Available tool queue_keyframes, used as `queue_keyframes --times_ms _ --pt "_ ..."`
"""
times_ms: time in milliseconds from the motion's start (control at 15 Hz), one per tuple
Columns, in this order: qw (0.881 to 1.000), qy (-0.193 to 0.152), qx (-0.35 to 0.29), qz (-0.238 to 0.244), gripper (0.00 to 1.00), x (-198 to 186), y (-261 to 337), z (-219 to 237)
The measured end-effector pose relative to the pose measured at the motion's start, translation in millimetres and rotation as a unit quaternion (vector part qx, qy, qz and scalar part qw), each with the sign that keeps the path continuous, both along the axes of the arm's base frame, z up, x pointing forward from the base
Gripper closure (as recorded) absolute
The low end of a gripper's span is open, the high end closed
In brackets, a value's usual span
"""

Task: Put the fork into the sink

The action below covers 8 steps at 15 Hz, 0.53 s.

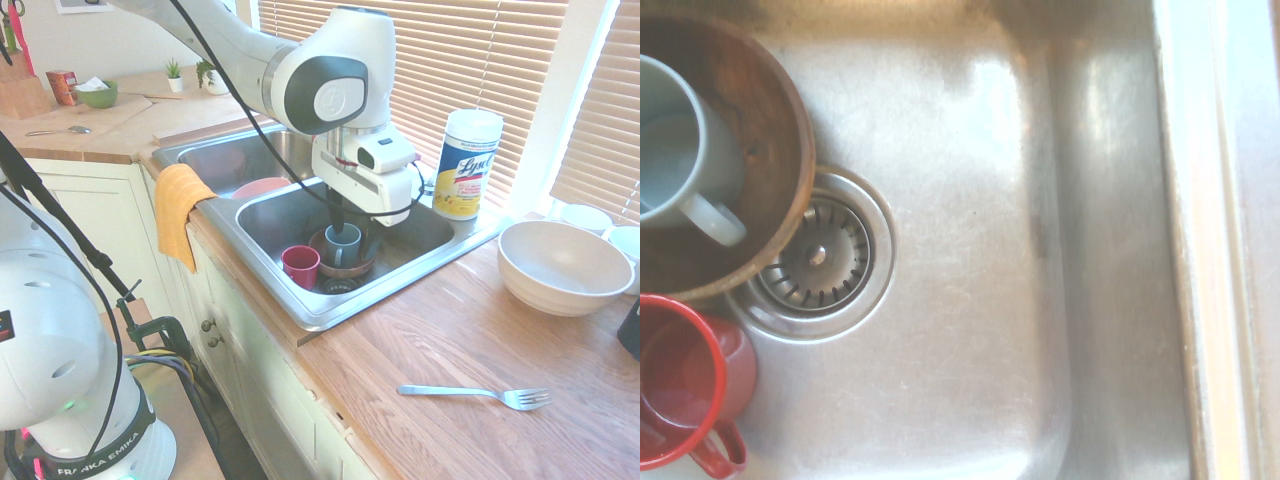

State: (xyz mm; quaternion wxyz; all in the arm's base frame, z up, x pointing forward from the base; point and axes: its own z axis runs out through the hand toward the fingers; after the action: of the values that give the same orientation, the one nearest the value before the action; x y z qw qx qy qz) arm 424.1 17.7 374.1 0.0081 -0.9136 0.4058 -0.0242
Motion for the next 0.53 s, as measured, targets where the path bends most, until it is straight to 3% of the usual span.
queue_keyframes --times_ms 133,333,533 --pt "1.000 -0.003 -0.002 -0.004 0.00 1.6 -1.2 1.7" --pt "0.998 -0.022 -0.003 -0.054 0.00 14.9 -24.1 28.3" --pt "0.993 -0.026 -0.027 -0.112 0.00 13.5 -91.9 55.2"
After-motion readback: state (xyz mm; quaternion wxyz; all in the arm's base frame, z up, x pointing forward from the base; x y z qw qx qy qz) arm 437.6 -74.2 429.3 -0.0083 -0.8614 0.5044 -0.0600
